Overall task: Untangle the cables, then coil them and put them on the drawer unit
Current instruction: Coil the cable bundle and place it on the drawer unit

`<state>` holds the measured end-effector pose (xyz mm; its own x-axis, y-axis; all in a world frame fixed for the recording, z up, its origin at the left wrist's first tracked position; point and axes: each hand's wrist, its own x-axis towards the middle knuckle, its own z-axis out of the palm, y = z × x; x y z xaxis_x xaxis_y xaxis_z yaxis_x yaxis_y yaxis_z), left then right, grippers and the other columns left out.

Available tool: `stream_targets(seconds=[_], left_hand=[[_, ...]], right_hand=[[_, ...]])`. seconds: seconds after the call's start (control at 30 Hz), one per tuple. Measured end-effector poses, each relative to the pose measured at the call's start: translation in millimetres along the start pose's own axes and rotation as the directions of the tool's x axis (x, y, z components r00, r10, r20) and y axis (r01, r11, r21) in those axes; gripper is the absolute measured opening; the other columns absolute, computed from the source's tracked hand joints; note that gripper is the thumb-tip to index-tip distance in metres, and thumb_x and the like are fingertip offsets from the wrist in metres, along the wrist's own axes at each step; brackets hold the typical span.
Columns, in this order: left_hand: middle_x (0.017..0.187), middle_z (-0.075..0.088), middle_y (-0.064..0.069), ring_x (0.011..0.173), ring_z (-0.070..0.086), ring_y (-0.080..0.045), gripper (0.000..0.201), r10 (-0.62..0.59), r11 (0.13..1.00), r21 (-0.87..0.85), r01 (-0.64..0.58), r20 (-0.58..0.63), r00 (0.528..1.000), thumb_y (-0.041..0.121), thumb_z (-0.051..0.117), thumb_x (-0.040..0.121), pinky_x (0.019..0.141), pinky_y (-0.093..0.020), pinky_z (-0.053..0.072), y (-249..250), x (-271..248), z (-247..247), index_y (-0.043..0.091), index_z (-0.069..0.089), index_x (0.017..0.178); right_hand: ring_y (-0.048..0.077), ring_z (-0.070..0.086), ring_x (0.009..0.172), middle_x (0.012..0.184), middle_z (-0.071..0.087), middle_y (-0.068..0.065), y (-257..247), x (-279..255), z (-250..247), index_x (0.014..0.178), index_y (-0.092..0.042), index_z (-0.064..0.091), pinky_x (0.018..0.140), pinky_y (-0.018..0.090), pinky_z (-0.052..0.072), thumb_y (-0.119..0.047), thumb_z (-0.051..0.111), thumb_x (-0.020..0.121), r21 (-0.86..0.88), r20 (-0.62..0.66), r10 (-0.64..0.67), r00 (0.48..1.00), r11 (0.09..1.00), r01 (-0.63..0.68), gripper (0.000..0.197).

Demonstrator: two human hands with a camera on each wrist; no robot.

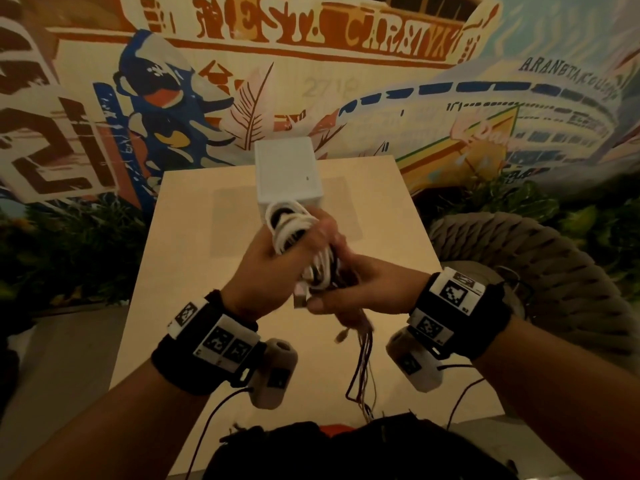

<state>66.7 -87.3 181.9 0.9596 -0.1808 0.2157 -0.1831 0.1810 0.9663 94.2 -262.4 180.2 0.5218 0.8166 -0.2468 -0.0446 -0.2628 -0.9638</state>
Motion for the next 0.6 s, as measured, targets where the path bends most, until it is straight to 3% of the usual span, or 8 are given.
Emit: stream_targets(seconds=[0.03, 0.1, 0.17, 0.33, 0.4, 0.47, 0.53, 0.6], left_hand=[[0.079, 0.066, -0.012, 0.082, 0.069, -0.034, 0.02, 0.002, 0.999, -0.034, -0.003, -0.049, 0.999, 0.029, 0.058, 0.094, 0.09, -0.051, 0.056, 1.4, 1.5, -3.2, 0.012, 0.062, 0.084], [0.07, 0.06, -0.012, 0.068, 0.061, -0.028, 0.023, 0.004, 0.998, -0.065, -0.01, -0.095, 0.995, 0.025, 0.057, 0.096, 0.08, -0.045, 0.058, 4.6, 4.4, -9.7, 0.008, 0.056, 0.08], [0.066, 0.057, -0.015, 0.064, 0.058, -0.031, 0.025, -0.006, 0.998, -0.062, -0.001, -0.11, 0.994, 0.021, 0.062, 0.093, 0.074, -0.044, 0.058, 3.5, 5.1, -14.0, 0.001, 0.054, 0.079], [0.076, 0.052, -0.034, 0.071, 0.058, -0.049, 0.033, -0.09, 0.976, 0.191, 0.104, -0.083, 0.993, 0.01, 0.077, 0.087, 0.07, -0.036, 0.059, -3.8, 4.7, -12.7, -0.01, 0.051, 0.086], [0.09, 0.065, -0.022, 0.08, 0.069, -0.032, 0.018, -0.124, 0.935, 0.326, 0.139, -0.068, 0.99, 0.013, 0.078, 0.088, 0.078, -0.043, 0.062, -3.4, 6.2, -13.3, 0.012, 0.065, 0.101], [0.103, 0.072, -0.012, 0.09, 0.072, -0.025, 0.032, -0.13, 0.905, 0.403, 0.134, -0.038, 0.991, 0.017, 0.076, 0.091, 0.084, -0.043, 0.061, -7.5, 4.7, -15.4, 0.036, 0.068, 0.114], [0.103, 0.076, 0.001, 0.088, 0.073, -0.024, 0.032, -0.144, 0.872, 0.476, 0.116, 0.022, 0.989, 0.018, 0.072, 0.094, 0.074, -0.037, 0.062, -9.3, 1.1, -16.4, 0.039, 0.07, 0.118], [0.099, 0.076, 0.014, 0.083, 0.072, -0.011, 0.027, -0.141, 0.808, 0.587, 0.054, 0.104, 0.984, 0.019, 0.071, 0.095, 0.075, -0.032, 0.061, -12.3, -1.2, -19.6, 0.035, 0.073, 0.116]], right_hand=[[0.026, 0.064, 0.066, 0.074, 0.067, 0.004, 4.6, -1.5, -1.3, 0.096, -0.032, 0.061, 0.076, 0.048, 0.06, -0.031, 0.07, 0.093, -0.065, 0.003, 0.042, 0.999, 0.997, -0.041, 0.009], [0.015, 0.054, 0.054, 0.059, 0.053, -0.008, 14.4, -7.1, -4.6, 0.09, -0.016, 0.056, 0.075, 0.049, 0.058, -0.048, 0.057, 0.099, -0.134, -0.054, 0.102, 0.993, 0.985, -0.108, 0.033], [0.013, 0.041, 0.05, 0.056, 0.042, -0.009, 24.1, -12.3, -7.3, 0.088, -0.011, 0.05, 0.068, 0.044, 0.057, -0.055, 0.044, 0.097, -0.061, -0.088, 0.152, 0.984, 0.986, -0.158, 0.045], [0.015, 0.027, 0.052, 0.06, 0.034, -0.004, 35.4, -19.4, -7.0, 0.088, -0.013, 0.051, 0.051, 0.029, 0.032, -0.055, 0.041, 0.101, 0.05, -0.141, 0.247, 0.959, 0.969, -0.242, 0.045], [0.014, 0.025, 0.051, 0.06, 0.034, -0.003, 35.4, -18.7, -6.8, 0.088, -0.013, 0.053, 0.049, 0.028, 0.027, -0.05, 0.039, 0.105, 0.063, -0.153, 0.276, 0.949, 0.961, -0.27, 0.043], [0.015, 0.024, 0.052, 0.06, 0.033, -0.003, 34.5, -17.9, -5.8, 0.091, -0.012, 0.056, 0.049, 0.028, 0.025, -0.046, 0.038, 0.107, 0.084, -0.156, 0.3, 0.941, 0.953, -0.289, 0.041], [0.015, 0.024, 0.051, 0.06, 0.034, -0.002, 33.8, -16.7, -5.3, 0.095, -0.011, 0.059, 0.049, 0.028, 0.024, -0.043, 0.038, 0.108, 0.098, -0.16, 0.319, 0.934, 0.947, -0.306, 0.041], [0.015, 0.026, 0.051, 0.06, 0.036, -0.002, 32.1, -14.7, -4.2, 0.097, -0.01, 0.062, 0.048, 0.027, 0.026, -0.044, 0.04, 0.107, 0.096, -0.179, 0.336, 0.925, 0.942, -0.323, 0.042]])
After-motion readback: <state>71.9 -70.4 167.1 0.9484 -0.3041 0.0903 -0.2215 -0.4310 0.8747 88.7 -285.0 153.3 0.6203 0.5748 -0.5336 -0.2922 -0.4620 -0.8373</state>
